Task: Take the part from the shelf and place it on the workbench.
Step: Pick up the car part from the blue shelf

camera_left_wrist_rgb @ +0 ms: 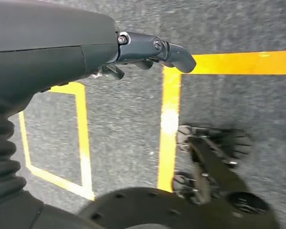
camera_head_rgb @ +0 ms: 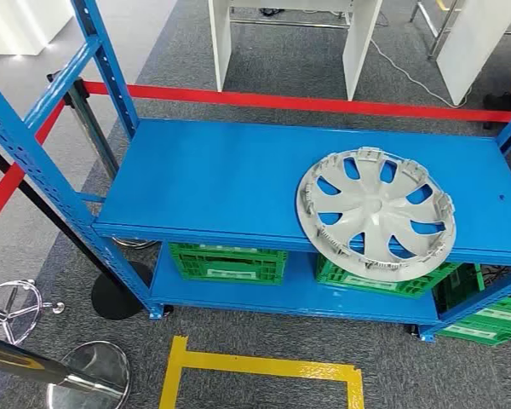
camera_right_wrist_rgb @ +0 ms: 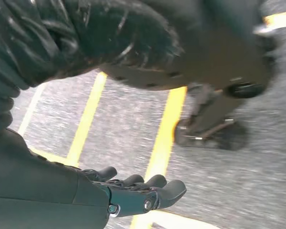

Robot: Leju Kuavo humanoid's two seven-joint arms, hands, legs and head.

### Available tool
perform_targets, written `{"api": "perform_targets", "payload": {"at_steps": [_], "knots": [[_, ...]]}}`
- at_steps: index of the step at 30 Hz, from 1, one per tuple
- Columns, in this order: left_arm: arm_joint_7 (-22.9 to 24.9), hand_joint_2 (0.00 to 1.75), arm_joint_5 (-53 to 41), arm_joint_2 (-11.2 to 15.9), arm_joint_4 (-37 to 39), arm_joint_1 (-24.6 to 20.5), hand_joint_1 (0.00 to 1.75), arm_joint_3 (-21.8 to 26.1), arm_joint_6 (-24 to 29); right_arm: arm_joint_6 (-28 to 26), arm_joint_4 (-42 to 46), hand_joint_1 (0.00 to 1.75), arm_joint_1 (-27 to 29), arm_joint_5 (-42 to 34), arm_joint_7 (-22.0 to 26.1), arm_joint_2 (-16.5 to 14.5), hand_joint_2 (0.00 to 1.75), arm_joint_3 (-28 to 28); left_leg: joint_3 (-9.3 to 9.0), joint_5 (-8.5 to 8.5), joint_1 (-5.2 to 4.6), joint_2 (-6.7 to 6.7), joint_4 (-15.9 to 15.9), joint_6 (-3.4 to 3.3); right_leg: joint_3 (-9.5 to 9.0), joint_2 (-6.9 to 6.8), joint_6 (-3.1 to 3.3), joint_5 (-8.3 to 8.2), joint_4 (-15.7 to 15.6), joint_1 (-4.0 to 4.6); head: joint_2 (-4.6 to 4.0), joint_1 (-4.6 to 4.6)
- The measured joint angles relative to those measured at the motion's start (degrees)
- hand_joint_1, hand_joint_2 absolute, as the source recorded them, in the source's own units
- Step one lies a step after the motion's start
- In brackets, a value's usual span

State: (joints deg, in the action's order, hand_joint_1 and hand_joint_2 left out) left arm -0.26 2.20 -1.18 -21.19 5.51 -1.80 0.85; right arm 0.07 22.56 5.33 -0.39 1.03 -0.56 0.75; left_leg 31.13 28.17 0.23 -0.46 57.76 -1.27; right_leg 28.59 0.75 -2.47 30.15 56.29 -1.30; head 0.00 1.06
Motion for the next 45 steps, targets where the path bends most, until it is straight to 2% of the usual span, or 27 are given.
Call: {"api": "perform_targets", "payload": {"at_steps": [1, 2, 4, 6, 10, 12, 16, 30, 33, 34, 37, 39, 43, 45], "knots": [[-0.04, 1.16, 0.43, -0.15, 0.27, -0.66, 0.00, -0.30, 0.12, -0.06, -0.31, 0.00, -0.76, -0.12, 0.20, -0.16, 1.16, 0.22, -0.01, -0.01, 0.00, 0.00, 0.00, 0.00, 0.00, 0.00, 0.00, -0.01, 0.00, 0.00, 0.00, 0.00], [-0.22, 0.87, 1.09, -0.31, 0.60, -1.35, 0.00, -0.62, 0.29, -0.14, -0.66, 0.00, -1.57, -0.43, 0.57, -0.30, 0.87, 0.49, -0.01, -0.04, 0.00, 0.00, 0.00, -0.01, 0.00, 0.00, -0.02, -0.03, 0.00, 0.00, 0.00, -0.01], [-1.67, 0.00, 4.57, -0.88, 1.75, -4.00, 0.00, -1.98, 0.93, -0.20, -1.85, 0.00, -4.64, -1.93, 2.82, -0.90, 0.00, 1.53, -0.01, -0.14, 0.00, 0.00, 0.00, -0.01, 0.00, 0.01, -0.03, -0.12, 0.01, 0.00, 0.00, -0.02], [-3.98, 0.00, 7.61, -1.28, 2.42, -6.27, 0.00, -3.32, 1.73, 0.07, -2.62, 0.00, -7.14, -3.42, 5.79, -1.38, 0.00, 2.52, -0.04, -0.19, 0.00, -0.01, 0.00, -0.01, -0.01, -0.01, -0.04, -0.19, 0.01, 0.00, 0.00, 0.00], [-6.12, 0.00, 8.23, -1.63, 2.59, -8.94, 0.00, -6.25, 3.83, 0.24, -3.13, 0.00, -9.43, -4.67, 8.32, -1.96, 1.75, 4.42, -0.04, -0.23, 0.00, -0.04, 0.03, -0.02, -0.50, -0.02, -0.05, -0.22, 0.04, 0.00, 0.00, -0.02], [-6.28, 0.00, 8.20, -1.64, 2.59, -9.74, 0.00, -7.86, 4.56, 0.22, -3.21, 0.00, -9.63, -5.30, 8.61, -2.04, 1.75, 5.25, -0.01, -0.24, 0.00, -0.05, 0.05, -0.02, -0.68, -0.01, -0.05, -0.23, 0.06, 0.00, 0.00, -0.02], [-6.29, 0.00, 8.48, -1.52, 2.59, -10.82, 0.00, -10.21, 4.91, 0.17, -3.27, 0.00, -10.09, -6.03, 8.77, -2.07, 0.00, 6.39, 0.03, -0.23, 0.00, -0.05, 0.05, -0.02, -0.63, -0.01, -0.05, -0.21, 0.07, 0.00, 0.00, -0.02], [-6.23, 0.00, 9.25, -1.42, 2.59, -11.45, 0.00, -13.49, 4.74, 0.13, -3.28, 0.00, -11.00, -6.01, 9.31, -2.07, 0.00, 8.78, 0.04, -0.24, 0.00, -0.05, 0.05, -0.01, -0.61, -0.01, -0.05, -0.22, 0.07, -0.01, 0.00, -0.02], [-6.23, 0.00, 9.25, -1.42, 2.59, -11.48, 0.00, -13.74, 4.74, 0.13, -3.28, 0.00, -11.03, -6.01, 9.31, -2.07, 1.31, 9.09, 0.04, -0.24, -0.01, -0.05, 0.05, -0.01, -0.60, -0.01, -0.05, -0.22, 0.07, -0.01, 0.00, -0.02], [-6.23, 0.00, 9.26, -1.42, 2.59, -11.48, 0.00, -13.76, 4.75, 0.12, -3.28, 0.00, -11.05, -6.01, 9.32, -2.07, 1.31, 9.21, 0.05, -0.24, -0.01, -0.05, 0.05, -0.01, -0.60, -0.01, -0.05, -0.22, 0.07, -0.01, 0.00, -0.01], [-6.23, 0.00, 9.57, -1.42, 2.59, -11.49, 0.00, -13.80, 4.83, -0.05, -3.28, 0.00, -11.10, -6.01, 9.40, -2.07, 0.00, 9.47, 0.06, -0.24, -0.01, -0.05, 0.05, -0.01, -0.59, -0.01, -0.05, -0.22, 0.07, -0.01, 0.00, -0.02], [-6.18, 0.00, 9.87, -1.42, 2.59, -11.50, 0.00, -13.88, 4.89, -0.14, -3.26, 0.00, -11.20, -5.90, 9.59, -2.07, 0.00, 9.67, 0.06, -0.24, -0.01, -0.05, 0.05, -0.01, -0.58, -0.01, -0.05, -0.22, 0.07, -0.01, 0.00, -0.02], [-5.87, 0.00, 10.62, -1.39, 2.59, -11.51, 0.00, -14.66, 4.73, -0.70, -2.59, 0.00, -11.67, -3.92, 11.29, -2.07, 1.75, 11.44, 0.06, -0.24, 0.00, -0.05, 0.05, -0.01, -0.59, -0.01, -0.05, -0.22, 0.07, 0.00, 0.00, -0.01], [-5.54, 0.00, 10.99, -1.36, 2.59, -11.58, 0.00, -15.30, 4.44, -0.10, -1.49, 0.00, -12.08, -2.68, 12.30, -2.07, 1.75, 13.10, 0.05, -0.25, 0.00, -0.05, 0.05, -0.01, -0.60, -0.01, -0.05, -0.22, 0.08, 0.00, 0.00, -0.01]]}}
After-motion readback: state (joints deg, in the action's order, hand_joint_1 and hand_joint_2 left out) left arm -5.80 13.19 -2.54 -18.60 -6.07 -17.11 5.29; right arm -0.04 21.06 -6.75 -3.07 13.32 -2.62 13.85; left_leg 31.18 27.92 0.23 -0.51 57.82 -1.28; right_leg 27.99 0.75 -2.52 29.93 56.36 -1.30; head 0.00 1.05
